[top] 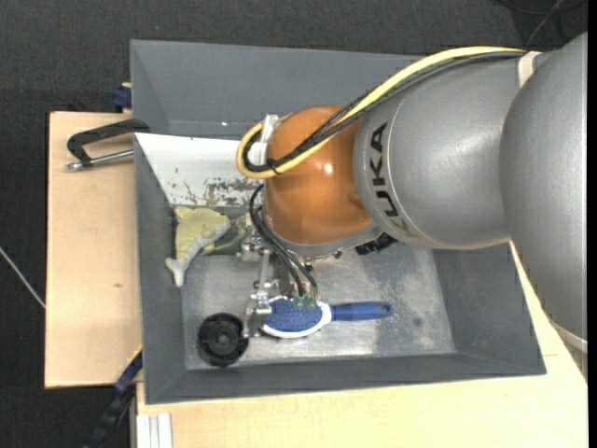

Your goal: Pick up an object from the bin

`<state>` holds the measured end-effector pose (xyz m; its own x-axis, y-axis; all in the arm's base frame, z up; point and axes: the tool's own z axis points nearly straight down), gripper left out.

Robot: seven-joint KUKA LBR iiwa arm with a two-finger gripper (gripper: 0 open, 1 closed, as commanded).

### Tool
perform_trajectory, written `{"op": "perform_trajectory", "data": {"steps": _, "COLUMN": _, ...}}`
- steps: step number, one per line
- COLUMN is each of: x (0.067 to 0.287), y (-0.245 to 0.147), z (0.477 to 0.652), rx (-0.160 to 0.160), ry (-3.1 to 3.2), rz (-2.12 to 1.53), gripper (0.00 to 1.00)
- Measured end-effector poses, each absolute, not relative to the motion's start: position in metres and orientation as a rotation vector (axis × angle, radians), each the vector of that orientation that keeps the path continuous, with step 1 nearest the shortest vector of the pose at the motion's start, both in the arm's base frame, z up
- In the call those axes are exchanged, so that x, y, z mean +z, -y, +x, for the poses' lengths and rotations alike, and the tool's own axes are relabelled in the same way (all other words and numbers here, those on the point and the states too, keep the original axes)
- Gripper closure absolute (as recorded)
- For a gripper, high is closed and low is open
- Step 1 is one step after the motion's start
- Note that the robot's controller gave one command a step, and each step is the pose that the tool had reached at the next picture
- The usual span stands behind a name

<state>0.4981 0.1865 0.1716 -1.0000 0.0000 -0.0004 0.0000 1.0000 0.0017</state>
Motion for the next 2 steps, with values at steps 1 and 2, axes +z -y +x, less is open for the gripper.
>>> {"op": "perform_trajectory", "data": {"steps": 1, "x": 0.0863, "y": -0.2191, "z": 0.5043, "rx": 0.006, "ry": -3.128, "rz": -0.162, "gripper": 0.00}}
{"op": "perform_trajectory", "data": {"steps": 2, "x": 0.0848, "y": -0.2204, "z": 0.5012, "rx": 0.006, "ry": -3.141, "rz": -0.164, "gripper": 1.00}}
